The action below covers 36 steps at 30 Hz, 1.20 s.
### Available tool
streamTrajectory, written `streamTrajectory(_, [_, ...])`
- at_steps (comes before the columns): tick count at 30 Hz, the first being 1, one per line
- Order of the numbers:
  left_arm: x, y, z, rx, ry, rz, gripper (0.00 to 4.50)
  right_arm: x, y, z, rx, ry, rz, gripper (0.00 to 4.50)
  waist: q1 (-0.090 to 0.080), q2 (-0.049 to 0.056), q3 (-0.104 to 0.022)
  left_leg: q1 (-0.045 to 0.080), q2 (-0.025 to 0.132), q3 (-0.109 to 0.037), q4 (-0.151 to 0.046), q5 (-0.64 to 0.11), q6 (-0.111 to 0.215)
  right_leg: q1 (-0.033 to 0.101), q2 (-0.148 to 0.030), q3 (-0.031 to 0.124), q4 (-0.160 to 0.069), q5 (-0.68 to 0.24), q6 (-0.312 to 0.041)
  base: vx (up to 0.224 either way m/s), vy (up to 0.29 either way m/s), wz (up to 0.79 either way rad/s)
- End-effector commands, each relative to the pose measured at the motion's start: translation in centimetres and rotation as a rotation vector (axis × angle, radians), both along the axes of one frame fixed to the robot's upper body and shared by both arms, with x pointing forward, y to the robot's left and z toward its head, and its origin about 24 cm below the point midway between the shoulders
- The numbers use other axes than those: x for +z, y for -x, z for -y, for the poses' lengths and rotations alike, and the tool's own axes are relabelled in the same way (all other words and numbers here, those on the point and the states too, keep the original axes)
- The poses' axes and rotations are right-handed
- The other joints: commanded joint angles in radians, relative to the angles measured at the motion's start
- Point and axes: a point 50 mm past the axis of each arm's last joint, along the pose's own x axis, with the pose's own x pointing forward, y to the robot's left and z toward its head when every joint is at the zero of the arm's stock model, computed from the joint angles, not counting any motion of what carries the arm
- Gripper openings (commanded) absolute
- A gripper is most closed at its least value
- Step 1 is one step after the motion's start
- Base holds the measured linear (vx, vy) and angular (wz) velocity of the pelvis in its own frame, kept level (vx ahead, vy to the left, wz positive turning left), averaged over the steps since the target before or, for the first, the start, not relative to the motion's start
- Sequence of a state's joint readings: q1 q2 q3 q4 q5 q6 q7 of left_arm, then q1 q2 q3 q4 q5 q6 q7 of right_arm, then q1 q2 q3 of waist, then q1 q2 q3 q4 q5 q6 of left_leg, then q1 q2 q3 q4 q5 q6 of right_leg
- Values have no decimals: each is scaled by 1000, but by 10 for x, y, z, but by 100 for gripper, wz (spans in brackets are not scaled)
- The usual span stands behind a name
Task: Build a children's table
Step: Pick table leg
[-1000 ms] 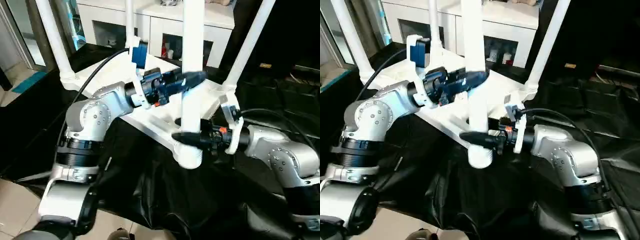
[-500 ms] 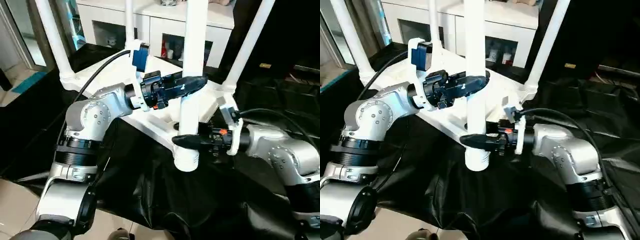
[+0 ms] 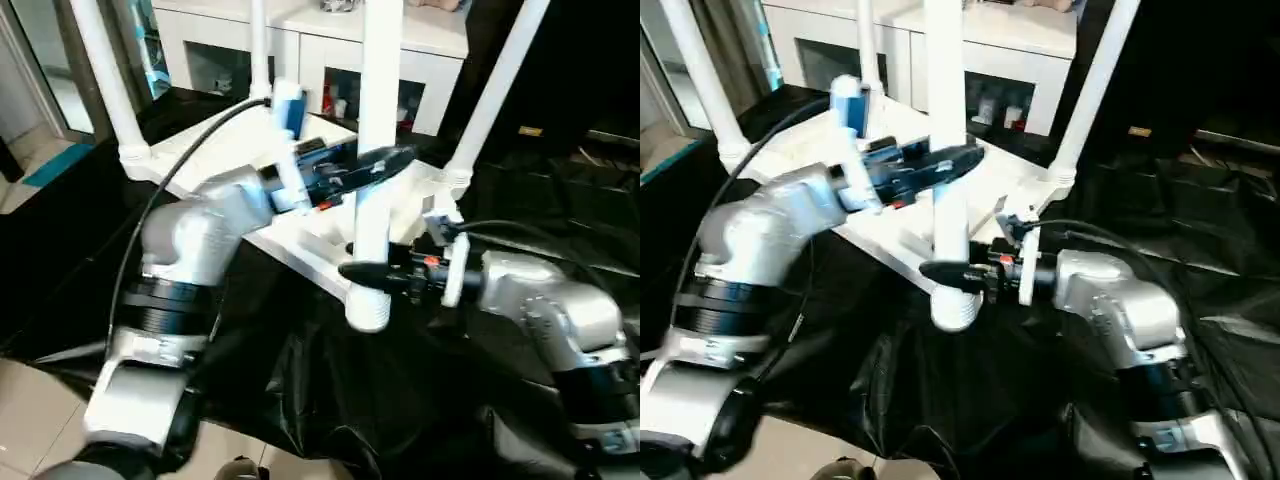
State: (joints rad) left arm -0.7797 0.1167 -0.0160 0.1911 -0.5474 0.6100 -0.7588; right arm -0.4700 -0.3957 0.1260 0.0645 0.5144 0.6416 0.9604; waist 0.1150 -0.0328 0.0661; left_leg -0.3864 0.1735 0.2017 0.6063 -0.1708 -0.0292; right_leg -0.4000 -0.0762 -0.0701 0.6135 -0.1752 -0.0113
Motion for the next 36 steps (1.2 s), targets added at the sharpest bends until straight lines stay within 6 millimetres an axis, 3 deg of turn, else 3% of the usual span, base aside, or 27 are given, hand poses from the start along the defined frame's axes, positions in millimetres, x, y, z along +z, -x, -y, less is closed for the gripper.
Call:
streamTrajectory(1, [1,0,2,55,-13,1,269,10,-6,-1,-26,-2,61,187,2,-9,-79,23,60,-31,-66,-148,3,51,-82,50,-69,-211,-187,0,0,0])
streamTrajectory(5, [1,-3,0,125,19,-16,251,11,-9,-2,-60,-11,77,187,0,-13,-77,22,59,-31,-65,-161,5,50,-82,50,-73,-238,-183,0,0,0])
streamTrajectory(9, [0,0,-1,126,37,-23,215,11,-8,-4,-70,-25,83,187,0,-8,-78,22,61,-32,-67,-156,6,48,-81,50,-73,-236,-176,0,0,0])
streamTrajectory(13, [0,0,-2,121,45,-30,184,10,-6,-5,-69,-27,85,187,-1,-9,-78,22,59,-31,-67,-158,9,49,-80,50,-72,-226,-177,0,0,0])
streamTrajectory(16, [0,4,-1,87,40,-36,182,7,-5,-7,-69,-25,86,187,0,0,-78,23,60,-33,-68,-169,1,47,-80,50,-74,-236,-175,0,0,0])
streamTrajectory(17, [0,5,0,79,39,-36,181,6,-5,-7,-69,-27,84,243,-1,-2,-78,24,60,-33,-69,-174,-1,47,-78,49,-73,-226,-178,0,0,0])
streamTrajectory(21, [-3,9,3,36,26,-35,181,1,-8,-4,-107,34,105,286,-2,-1,-77,25,60,-33,-70,-181,-9,47,-79,50,-73,-231,-178,0,0,0])
streamTrajectory(36, [-5,13,5,-39,-24,-26,180,-13,5,0,-11,85,22,290,-1,-4,-76,25,60,-33,-70,-185,-2,48,-79,51,-75,-237,-176,0,0,0])
